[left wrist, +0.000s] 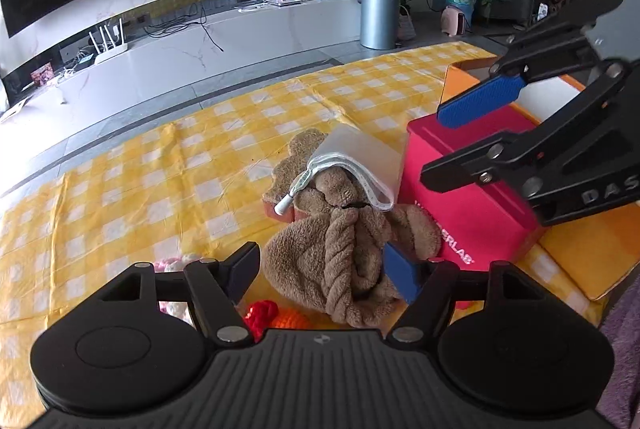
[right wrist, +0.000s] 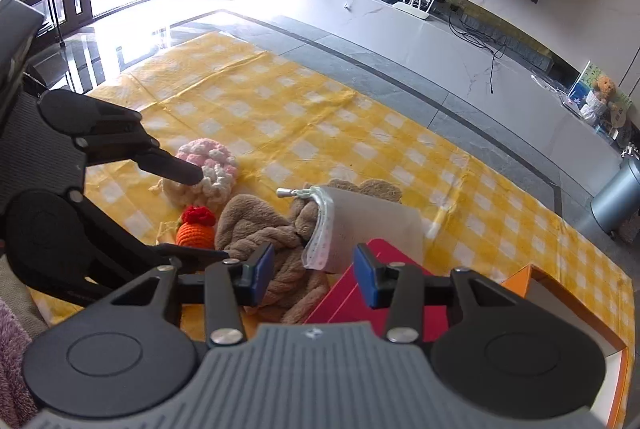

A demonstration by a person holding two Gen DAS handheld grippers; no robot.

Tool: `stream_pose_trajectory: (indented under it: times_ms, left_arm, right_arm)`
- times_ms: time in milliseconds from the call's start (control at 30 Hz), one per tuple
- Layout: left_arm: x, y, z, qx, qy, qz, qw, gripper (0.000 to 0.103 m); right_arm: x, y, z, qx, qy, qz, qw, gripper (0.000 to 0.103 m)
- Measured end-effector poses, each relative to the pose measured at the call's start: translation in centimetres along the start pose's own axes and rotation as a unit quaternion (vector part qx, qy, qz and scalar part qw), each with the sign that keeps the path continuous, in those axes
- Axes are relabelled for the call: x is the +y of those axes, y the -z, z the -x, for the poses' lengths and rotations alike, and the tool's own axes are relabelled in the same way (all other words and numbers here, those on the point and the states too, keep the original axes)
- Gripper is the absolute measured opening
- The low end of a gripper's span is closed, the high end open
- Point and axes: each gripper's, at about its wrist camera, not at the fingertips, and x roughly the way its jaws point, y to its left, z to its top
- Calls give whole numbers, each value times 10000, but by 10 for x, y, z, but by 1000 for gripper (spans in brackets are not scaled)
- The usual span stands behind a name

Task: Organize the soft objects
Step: 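Reach the left gripper to the brown knotted towel while the right approaches the sponge, then close the left gripper on the brown knotted towel and lift it, then grasp the red-brown sponge with the right gripper while the left holds the towel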

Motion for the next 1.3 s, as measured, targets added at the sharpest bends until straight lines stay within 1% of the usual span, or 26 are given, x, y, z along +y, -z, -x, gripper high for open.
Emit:
stream_pose_trajectory:
  times_ms: [33,100,200,300,333,367,400,433,467,533,567,667,733,833,900,967,1033,1067,1167,1233,1300]
  left_arm:
    - [3,0,-9,65,4,-58,10000,83]
    - [10,0,-25,229,86,11,9997,83]
    - [20,1,-45,513,403,393,9971,83]
    - [19,4,-51,557,419,450,9966,83]
    - [18,4,-51,571,432,479,9963,81]
    - [17,3,-51,590,437,505,9960,76]
    - [15,3,-51,620,398,493,9961,72]
    - [13,3,-51,680,333,469,9960,65]
    - [10,2,-52,734,280,455,9959,55]
    - [5,2,-50,739,297,395,9960,41]
    - [1,0,-50,723,194,360,9965,35]
    - [-5,-1,-39,599,111,386,9974,29]
    - [-6,-2,-25,505,41,399,9979,28]
    - [-2,-3,1,494,27,511,9975,28]
    - [-1,-2,18,459,-134,520,9975,28]
    - [6,0,37,321,-347,598,9971,28]
    - [13,3,52,170,-468,731,9961,28]
    - [17,4,57,121,-585,782,9951,28]
    - [25,6,69,35,-1117,788,9906,28]
    - [33,6,71,36,-1233,897,9883,28]
    - [42,3,68,43,-1256,1010,9869,28]
  right_arm:
    - [-3,0,-1,-8,-11,-31,10000,44]
    - [-6,0,-6,16,-37,-61,10000,44]
    - [-10,0,-17,95,-61,11,9999,44]
    - [-13,-2,-25,132,-105,10,9999,44]
    - [-14,-3,-27,126,-118,3,9999,44]
    - [-14,-4,-28,116,-117,20,9999,44]
    - [-14,-4,-29,114,-113,56,9999,44]
    - [-13,-5,-30,114,-97,76,9999,44]
    - [-13,-6,-31,111,-87,85,9999,45]
    - [-12,-7,-33,107,-62,90,9999,45]
    - [-12,-7,-33,105,-55,84,9999,45]
    - [-12,-6,-32,112,-37,67,9999,45]
    - [-12,-5,-29,106,-28,55,9999,45]
    - [-14,-3,-22,77,31,58,9999,45]
    - [-15,-4,-18,79,26,18,10000,45]
    - [-14,-5,-15,78,9,1,10000,45]
    - [-10,-7,-13,65,0,51,10000,45]
    - [-9,-8,-13,64,-1,84,9999,45]
    - [-3,-14,-16,95,-40,167,9998,45]
    - [-2,-22,-21,160,-57,158,9997,45]
    - [-4,-31,-30,229,-75,46,9997,45]
